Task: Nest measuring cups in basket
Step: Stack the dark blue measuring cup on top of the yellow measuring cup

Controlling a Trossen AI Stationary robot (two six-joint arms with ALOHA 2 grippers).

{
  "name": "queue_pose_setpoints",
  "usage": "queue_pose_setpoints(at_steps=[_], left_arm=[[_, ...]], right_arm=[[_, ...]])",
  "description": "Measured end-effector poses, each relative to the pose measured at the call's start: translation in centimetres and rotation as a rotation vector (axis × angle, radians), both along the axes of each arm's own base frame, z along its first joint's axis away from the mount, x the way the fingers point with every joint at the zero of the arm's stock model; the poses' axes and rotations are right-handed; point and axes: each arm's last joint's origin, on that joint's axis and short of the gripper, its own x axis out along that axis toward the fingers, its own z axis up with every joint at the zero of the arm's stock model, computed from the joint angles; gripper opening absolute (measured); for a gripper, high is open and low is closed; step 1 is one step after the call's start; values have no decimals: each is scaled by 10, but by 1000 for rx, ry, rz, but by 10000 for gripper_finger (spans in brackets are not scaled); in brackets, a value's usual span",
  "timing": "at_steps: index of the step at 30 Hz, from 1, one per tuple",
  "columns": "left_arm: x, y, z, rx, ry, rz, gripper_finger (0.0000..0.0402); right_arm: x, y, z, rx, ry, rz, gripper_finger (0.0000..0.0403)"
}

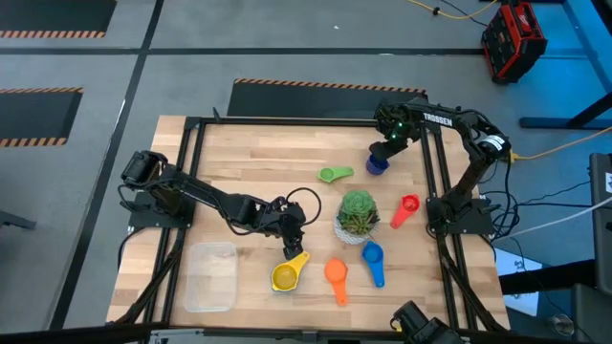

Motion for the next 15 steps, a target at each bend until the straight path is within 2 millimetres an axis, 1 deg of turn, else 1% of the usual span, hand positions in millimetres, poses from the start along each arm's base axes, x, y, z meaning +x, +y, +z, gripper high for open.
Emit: queue_pose_setpoints(at_steps=[7,12,15], left_arm=[[0,0,0,0,0,0,99],[0,0,0,0,0,0,99],[0,0,0,0,0,0,99]], right_arm=[[0,0,2,1,1,5,112],[6,-8,16,-32,-26,19,112],[8,-9,20,-19,-59,14,112]])
